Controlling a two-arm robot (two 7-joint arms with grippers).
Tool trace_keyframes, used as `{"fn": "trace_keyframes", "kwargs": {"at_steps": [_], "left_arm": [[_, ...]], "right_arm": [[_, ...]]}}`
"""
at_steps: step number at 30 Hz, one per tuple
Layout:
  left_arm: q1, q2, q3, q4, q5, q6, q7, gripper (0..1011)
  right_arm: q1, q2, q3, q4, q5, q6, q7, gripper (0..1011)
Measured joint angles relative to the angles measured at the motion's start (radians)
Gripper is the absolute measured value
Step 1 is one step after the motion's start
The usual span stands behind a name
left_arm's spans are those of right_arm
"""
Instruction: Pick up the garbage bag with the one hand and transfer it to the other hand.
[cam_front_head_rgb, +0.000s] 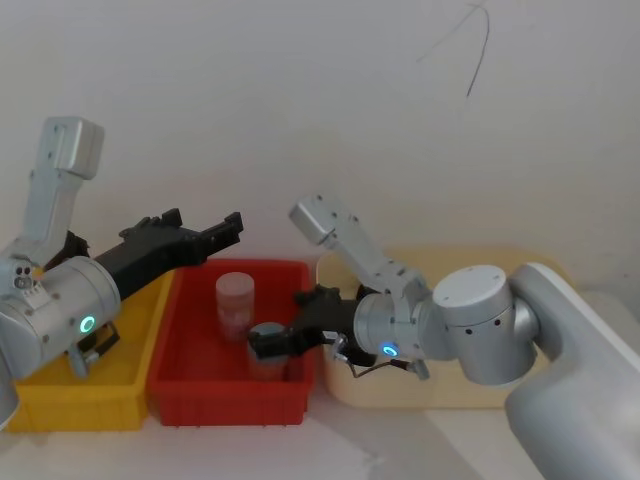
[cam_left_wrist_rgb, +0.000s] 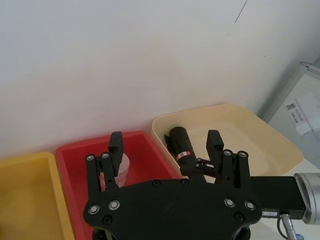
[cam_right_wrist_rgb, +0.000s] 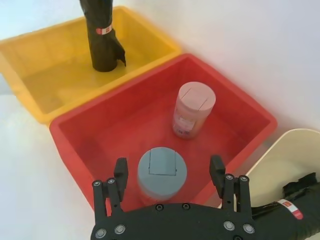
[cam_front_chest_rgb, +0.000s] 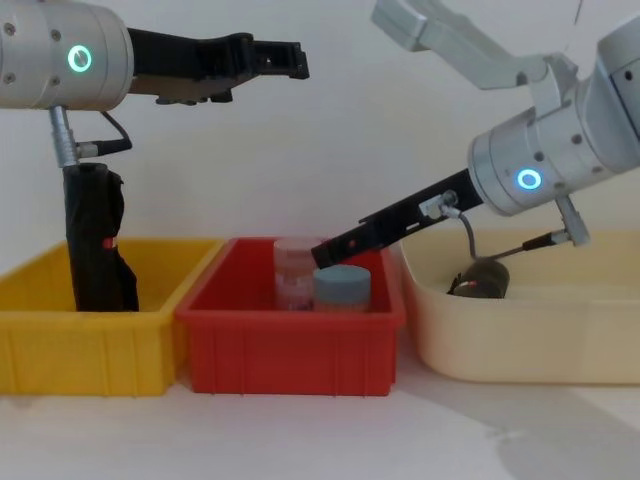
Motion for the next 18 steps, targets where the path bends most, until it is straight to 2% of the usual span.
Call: {"fn": "trace_keyframes", "kwargs": {"at_steps": [11, 18], "left_arm": [[0.000, 0.000, 0.000, 0.000, 0.000, 0.000, 0.000, 1000], [0.000, 0.000, 0.000, 0.000, 0.000, 0.000, 0.000, 1000]], "right_arm": [[0.004, -0.007, -0.023, 0.025, 0.004, 0.000, 0.008, 1002], [0.016, -0.028, -0.024, 0.057, 0.013, -0.011, -0.004, 1001]]}}
